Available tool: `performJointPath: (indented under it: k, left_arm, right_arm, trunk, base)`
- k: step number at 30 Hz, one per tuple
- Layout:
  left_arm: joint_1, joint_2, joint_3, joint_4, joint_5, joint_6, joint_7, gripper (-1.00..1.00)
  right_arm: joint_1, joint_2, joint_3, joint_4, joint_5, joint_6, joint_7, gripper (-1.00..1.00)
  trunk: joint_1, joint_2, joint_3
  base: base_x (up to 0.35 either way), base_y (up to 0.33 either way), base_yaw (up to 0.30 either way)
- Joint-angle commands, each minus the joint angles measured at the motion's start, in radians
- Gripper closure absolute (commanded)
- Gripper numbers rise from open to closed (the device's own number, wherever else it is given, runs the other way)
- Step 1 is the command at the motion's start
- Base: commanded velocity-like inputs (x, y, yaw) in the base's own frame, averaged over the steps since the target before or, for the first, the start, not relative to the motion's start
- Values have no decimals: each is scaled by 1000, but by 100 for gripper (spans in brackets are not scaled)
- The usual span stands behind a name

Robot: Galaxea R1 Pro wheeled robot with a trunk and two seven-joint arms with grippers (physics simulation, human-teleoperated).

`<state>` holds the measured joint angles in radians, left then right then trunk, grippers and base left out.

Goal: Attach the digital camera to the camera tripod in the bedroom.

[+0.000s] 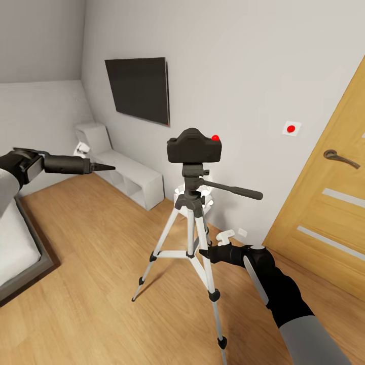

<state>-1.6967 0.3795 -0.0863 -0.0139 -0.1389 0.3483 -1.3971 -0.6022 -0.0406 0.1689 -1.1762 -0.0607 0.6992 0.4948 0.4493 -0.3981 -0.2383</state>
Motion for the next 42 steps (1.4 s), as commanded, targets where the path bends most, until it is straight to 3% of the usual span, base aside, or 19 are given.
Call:
performJointPath:
  k: [1,8,14,16,18,19,21,22,24,25,28,29,34,39,42]
  left_arm:
    - [0,-1,-7,2,4,4,-4,-100]
    - [36,-7,-6,10,7,-26,-5,-100]
    - [139,-9,-6,9,5,-69,21,-100]
    - [188,-12,-6,10,5,-110,63,-100]
    - [251,-19,-6,11,8,-144,147,-100]
    - [302,-25,-5,11,8,-158,229,-100]
    - [358,-33,-5,12,12,-170,325,-100]
    - [417,-41,-4,12,20,-179,425,-100]
    - [478,-47,-4,11,35,-185,523,-100]
    - [536,-52,-4,10,59,-193,608,-100]
    - [610,-54,-4,10,104,-224,702,-100]
    - [648,-55,-4,10,138,-257,741,-100]
    - [724,-55,-4,12,224,-331,797,-100]
    - [813,-62,-4,12,280,-354,818,-100]
    - [846,-65,-4,12,293,-356,839,-100]
  right_arm:
    - [-1,-1,1,0,12,2,-2,100]
    - [-1,-1,1,0,12,2,-2,100]
    - [-1,-1,1,0,12,2,-2,100]
    - [-1,-1,0,0,12,2,-2,100]
    - [-1,-1,0,-1,12,2,-2,100]
    - [-1,-1,0,-1,12,2,-2,100]
    - [-1,-1,0,-1,12,2,-2,100]
    - [-1,-1,1,-1,12,2,-2,100]
    - [-1,-1,1,0,12,2,-2,100]
    - [-1,-1,1,0,12,2,-2,100]
    - [-1,-1,1,0,12,2,-2,100]
    - [-1,-1,1,0,12,2,-2,100]
    - [-1,-1,1,0,12,2,-2,100]
    - [-1,-1,1,-1,12,2,-2,100]
    - [-1,-1,1,-1,12,2,-2,100]
  trunk:
    - [1,-2,-2]
    - [1,-2,-2]
    - [1,-2,-2]
    - [1,-2,-2]
    - [1,-2,-2]
    - [1,-2,-2]
    - [1,-2,-2]
    - [1,-2,-2]
    - [1,-2,-2]
    - [1,-2,-2]
    - [1,-2,-2]
    - [1,-2,-2]
    - [1,-2,-2]
    - [1,-2,-2]
    - [1,-2,-2]
  base:
    - [0,0,0]
    - [0,0,0]
    - [0,0,0]
    - [0,0,0]
    - [0,0,0]
    - [0,0,0]
    - [0,0,0]
    - [0,0,0]
    - [0,0,0]
    - [0,0,0]
    - [0,0,0]
    - [0,0,0]
    - [0,0,0]
    - [0,0,0]
    - [0,0,0]
